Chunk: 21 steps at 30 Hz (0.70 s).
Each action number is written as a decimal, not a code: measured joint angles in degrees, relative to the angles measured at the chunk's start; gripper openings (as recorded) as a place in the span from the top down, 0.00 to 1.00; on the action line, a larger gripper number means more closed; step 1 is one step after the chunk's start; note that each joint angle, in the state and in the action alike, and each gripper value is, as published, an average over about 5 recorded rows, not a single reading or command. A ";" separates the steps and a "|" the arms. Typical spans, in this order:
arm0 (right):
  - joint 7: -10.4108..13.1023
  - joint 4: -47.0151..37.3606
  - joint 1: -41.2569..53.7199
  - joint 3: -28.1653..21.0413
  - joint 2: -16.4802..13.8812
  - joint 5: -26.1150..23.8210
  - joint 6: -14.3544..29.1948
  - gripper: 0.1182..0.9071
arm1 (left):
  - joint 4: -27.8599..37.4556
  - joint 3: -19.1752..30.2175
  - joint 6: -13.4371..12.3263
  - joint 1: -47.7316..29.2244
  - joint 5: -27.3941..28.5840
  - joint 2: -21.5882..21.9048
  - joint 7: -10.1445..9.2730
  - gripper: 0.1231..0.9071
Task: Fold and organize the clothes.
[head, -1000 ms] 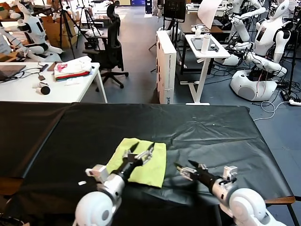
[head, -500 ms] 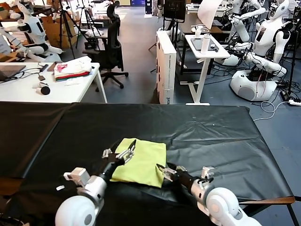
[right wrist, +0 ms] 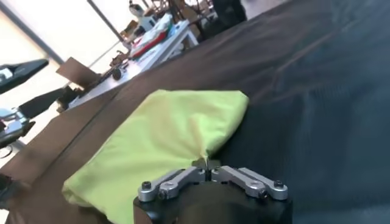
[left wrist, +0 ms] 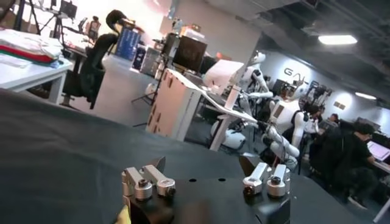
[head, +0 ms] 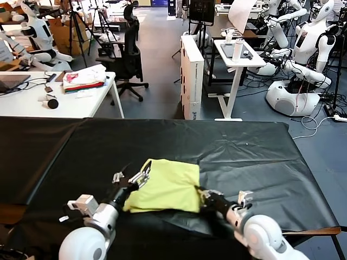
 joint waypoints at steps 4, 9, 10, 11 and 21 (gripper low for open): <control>0.70 0.24 -0.61 1.98 -1.42 -2.78 -1.18 0.97 | 0.40 -0.04 0.01 -0.04 0.34 -0.32 0.01 0.00; 1.13 1.14 -1.76 4.18 -2.43 -4.03 -1.72 0.97 | 0.70 0.01 0.00 0.05 0.86 -0.83 0.03 0.00; 1.38 1.32 -1.99 4.61 -2.60 -4.16 -1.99 0.97 | 0.72 0.00 -0.01 0.07 0.92 -0.88 0.03 0.00; 1.72 1.52 -2.25 5.07 -2.79 -4.25 -2.43 0.97 | 0.75 -0.03 -0.01 0.10 0.96 -0.91 0.03 0.00; 0.03 3.68 -5.59 10.17 -4.94 -6.13 -1.67 0.95 | 1.23 -0.37 -0.18 -0.07 1.02 -1.04 0.02 0.00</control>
